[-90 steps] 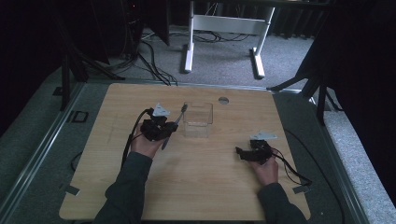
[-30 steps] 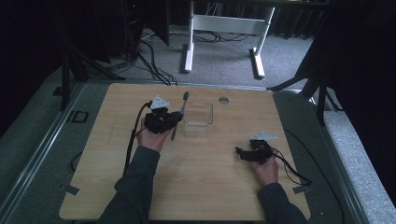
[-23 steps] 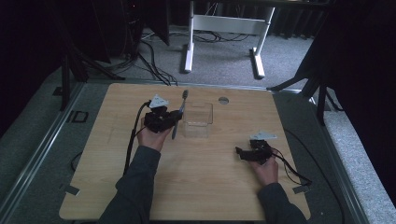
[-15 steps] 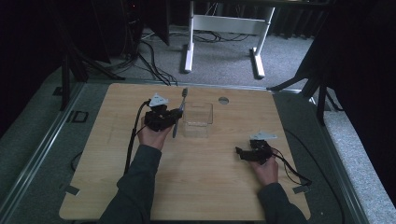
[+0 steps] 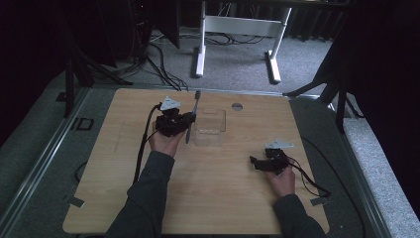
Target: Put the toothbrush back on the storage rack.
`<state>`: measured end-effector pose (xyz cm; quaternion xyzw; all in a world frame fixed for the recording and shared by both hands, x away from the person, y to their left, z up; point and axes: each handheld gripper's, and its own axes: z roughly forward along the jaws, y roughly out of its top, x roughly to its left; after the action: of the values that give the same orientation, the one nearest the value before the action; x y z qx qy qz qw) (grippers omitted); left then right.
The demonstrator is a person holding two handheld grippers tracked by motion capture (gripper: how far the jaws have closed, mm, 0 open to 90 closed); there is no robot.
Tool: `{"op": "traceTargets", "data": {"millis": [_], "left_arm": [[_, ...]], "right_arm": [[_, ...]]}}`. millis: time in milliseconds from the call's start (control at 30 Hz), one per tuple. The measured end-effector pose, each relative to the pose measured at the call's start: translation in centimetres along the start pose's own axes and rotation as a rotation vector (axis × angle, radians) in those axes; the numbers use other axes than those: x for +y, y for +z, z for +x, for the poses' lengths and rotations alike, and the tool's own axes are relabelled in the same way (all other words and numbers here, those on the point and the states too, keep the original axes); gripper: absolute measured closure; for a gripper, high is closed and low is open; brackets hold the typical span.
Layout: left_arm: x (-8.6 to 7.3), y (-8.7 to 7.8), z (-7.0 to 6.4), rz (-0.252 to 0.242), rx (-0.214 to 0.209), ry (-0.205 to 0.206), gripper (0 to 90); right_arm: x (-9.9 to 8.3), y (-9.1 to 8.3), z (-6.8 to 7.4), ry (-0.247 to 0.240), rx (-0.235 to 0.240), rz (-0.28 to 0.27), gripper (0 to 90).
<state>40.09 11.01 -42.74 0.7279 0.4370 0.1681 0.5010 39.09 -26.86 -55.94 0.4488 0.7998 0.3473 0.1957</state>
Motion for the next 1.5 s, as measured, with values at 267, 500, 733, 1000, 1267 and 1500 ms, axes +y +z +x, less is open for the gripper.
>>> {"op": "traceTargets", "data": {"millis": [267, 500, 733, 1000, 1267, 1500], "left_arm": [[0.2, 0.1, -0.1, -0.028, 0.003, -0.007, 78.1], [0.6, 0.4, -0.5, -0.046, -0.021, -0.009, 78.1], [0.9, 1.0, -0.9, -0.057, -0.032, -0.012, 78.1], [1.1, 1.3, -0.4, -0.084, -0.032, -0.045, 78.1], [1.2, 1.6, -0.2, -0.132, -0.028, -0.063, 78.1], [1.2, 2.3, 0.1, -0.174, -0.011, -0.081, 78.1]], "right_arm": [[0.0, 0.0, 0.0, 0.0, 0.001, 0.0, 22.7], [0.0, 0.0, 0.0, -0.001, 0.001, 0.0, 22.7], [0.0, 0.0, 0.0, -0.001, 0.001, 0.0, 22.7], [0.0, 0.0, 0.0, -0.002, 0.002, 0.0, 22.8], [0.0, 0.0, 0.0, -0.003, 0.002, 0.0, 22.7], [0.0, 0.0, 0.0, -0.002, 0.002, 0.001, 22.7]]}}
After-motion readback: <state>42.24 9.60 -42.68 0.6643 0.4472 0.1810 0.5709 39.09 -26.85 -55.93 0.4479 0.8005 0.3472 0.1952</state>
